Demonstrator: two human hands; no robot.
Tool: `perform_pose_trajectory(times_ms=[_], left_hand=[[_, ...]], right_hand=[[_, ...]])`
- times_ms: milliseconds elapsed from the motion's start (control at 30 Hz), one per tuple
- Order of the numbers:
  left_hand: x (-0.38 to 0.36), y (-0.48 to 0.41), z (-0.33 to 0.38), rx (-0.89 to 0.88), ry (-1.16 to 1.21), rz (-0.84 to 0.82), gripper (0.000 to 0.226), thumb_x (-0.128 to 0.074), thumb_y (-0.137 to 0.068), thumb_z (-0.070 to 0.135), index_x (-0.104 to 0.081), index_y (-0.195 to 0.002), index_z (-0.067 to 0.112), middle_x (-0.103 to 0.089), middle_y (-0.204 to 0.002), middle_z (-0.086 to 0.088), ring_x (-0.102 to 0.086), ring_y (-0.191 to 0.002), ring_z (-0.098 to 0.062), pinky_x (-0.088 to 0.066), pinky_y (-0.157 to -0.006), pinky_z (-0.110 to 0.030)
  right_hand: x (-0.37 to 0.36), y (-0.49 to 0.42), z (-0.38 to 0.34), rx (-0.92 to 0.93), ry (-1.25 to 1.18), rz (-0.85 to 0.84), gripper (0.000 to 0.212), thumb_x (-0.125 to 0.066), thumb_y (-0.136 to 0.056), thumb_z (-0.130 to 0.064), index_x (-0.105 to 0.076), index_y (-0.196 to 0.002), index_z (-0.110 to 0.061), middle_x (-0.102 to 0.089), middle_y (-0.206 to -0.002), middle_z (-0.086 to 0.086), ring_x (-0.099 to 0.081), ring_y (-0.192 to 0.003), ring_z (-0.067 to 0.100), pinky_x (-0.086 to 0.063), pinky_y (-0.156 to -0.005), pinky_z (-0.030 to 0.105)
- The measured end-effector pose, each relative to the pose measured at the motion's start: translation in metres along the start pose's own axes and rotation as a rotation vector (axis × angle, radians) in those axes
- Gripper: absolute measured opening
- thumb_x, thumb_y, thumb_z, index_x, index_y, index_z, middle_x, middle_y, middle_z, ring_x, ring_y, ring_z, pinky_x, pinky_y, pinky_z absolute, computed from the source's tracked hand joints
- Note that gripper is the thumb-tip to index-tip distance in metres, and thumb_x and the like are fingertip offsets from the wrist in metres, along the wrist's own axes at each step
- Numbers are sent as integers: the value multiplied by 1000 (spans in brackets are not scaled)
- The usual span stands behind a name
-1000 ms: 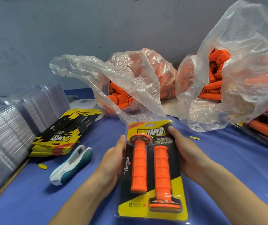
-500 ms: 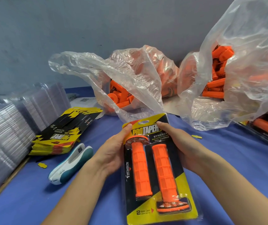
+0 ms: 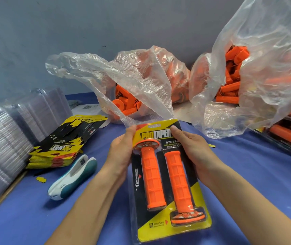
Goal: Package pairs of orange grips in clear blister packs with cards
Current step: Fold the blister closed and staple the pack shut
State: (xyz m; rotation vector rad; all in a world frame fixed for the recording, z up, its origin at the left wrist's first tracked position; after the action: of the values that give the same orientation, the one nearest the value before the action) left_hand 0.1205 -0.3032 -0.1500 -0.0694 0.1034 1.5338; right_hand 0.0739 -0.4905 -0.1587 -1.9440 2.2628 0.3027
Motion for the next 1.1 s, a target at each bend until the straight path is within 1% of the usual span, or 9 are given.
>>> perform_pose_trajectory(times_ms=[133,267,433,567,667,800,900,967,1100], left_hand=[[-19,22,-23,87,-209,-149,52,-40,-100,55,-76,-90,19,-77,-93,-2,-73,-90,-19,-55,-92,-43],[-35,44,-27,19,-306,-275,51,-34,-102,55,-72,-98,21,-77,-94,0,-73,-91,-17,-55,-86,-39],[-26,40,-10,-67,-159,-154,49,-37,-104,47,-70,-91,15,-77,-83,-1,-72,-74,-10,-52,-61,-19],[-11,35,-3,-80,-147,-3,55,-34,-103,52,-74,-72,30,-75,-71,3,-70,-62,-5,-46,-48,-13],[-15,39,-4,-41,-70,-36,55,-35,-102,54,-75,-69,38,-76,-73,1,-72,-64,-8,-49,-47,-16],[-14,39,-4,7,30,-30,51,-40,-100,55,-78,-73,35,-77,-79,-2,-74,-69,-15,-54,-54,-24],[-16,40,-8,30,37,-55,53,-39,-101,54,-80,-80,27,-77,-87,-7,-75,-77,-20,-54,-63,-28],[-18,41,-10,19,3,-88,57,-38,-102,50,-79,-80,18,-77,-82,-7,-74,-70,-18,-53,-54,-23],[-27,50,-8,-49,-139,-195,54,-36,-103,48,-65,-72,15,-57,-50,-4,-48,-39,-14,-38,-36,-23]], right_hand=[[37,-4,-3,-26,-160,216,31,-62,-94,-39,-72,-98,-10,-76,-95,11,-74,-83,25,-59,-80,39],[55,-1,0,-45,-159,298,34,-64,-91,-44,-70,-103,-13,-76,-95,10,-74,-85,28,-59,-79,42],[44,15,2,-24,-106,291,46,-51,-94,-58,-75,-97,-19,-77,-92,4,-74,-83,22,-57,-77,39],[39,34,22,-40,99,332,55,-36,-98,-61,-76,-93,-22,-77,-84,-2,-74,-81,17,-57,-79,37],[41,40,13,30,95,342,53,-38,-100,-56,-74,-89,-18,-77,-81,-1,-74,-73,13,-55,-62,28],[40,42,-3,113,49,326,57,-45,-97,-56,-71,-87,-7,-74,-80,16,-70,-70,24,-56,-66,36],[42,45,-9,161,51,363,67,-46,-97,-55,-60,-93,10,-61,-78,29,-57,-68,28,-47,-65,40],[46,45,-11,181,44,390,66,-45,-99,-52,-58,-89,11,-58,-73,26,-54,-67,27,-45,-63,39],[61,44,-16,205,4,433,51,-46,-100,-51,-67,-74,-13,-62,-61,8,-57,-56,17,-46,-47,21]])
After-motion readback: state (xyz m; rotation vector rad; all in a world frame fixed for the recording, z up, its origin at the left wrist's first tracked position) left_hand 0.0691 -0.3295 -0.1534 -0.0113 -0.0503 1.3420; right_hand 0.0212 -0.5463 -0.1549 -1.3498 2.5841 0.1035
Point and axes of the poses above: each hand's wrist, its own y-axis away from the middle knuckle, its own x-axis out of the back of the hand, z = x × y, the point moved 10 cm from there along -y, towards the middle knuckle
